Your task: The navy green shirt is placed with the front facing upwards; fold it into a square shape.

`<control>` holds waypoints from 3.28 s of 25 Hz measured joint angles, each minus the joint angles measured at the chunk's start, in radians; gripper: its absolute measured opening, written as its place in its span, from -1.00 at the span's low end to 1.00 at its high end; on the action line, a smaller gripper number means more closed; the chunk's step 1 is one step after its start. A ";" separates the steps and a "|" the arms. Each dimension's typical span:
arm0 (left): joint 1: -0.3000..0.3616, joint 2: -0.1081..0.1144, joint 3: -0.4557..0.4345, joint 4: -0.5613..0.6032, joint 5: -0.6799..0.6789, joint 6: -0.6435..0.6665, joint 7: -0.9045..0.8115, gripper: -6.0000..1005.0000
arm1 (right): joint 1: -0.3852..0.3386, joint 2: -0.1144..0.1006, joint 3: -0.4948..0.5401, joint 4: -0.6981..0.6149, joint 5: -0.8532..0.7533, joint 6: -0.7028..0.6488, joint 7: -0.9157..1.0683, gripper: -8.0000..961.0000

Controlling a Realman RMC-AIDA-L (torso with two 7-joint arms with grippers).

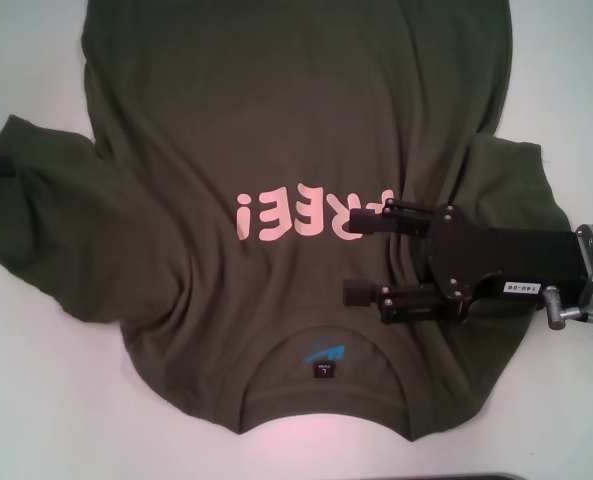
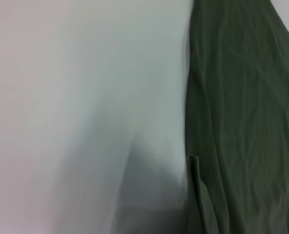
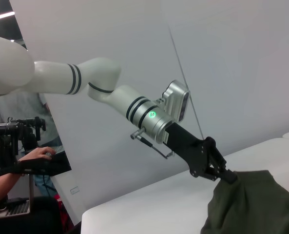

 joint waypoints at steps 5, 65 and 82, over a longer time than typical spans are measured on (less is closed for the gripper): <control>-0.004 0.017 -0.001 -0.009 0.009 0.001 -0.016 -0.96 | 0.000 0.000 0.000 0.000 0.000 -0.002 0.000 0.85; -0.126 -0.183 -0.092 -0.062 -0.022 0.135 -0.028 -0.95 | -0.007 0.002 0.000 0.002 -0.006 0.004 0.012 0.85; -0.127 -0.194 -0.021 -0.065 -0.052 0.119 0.012 -0.36 | -0.013 0.000 0.000 0.000 -0.005 0.020 0.012 0.85</control>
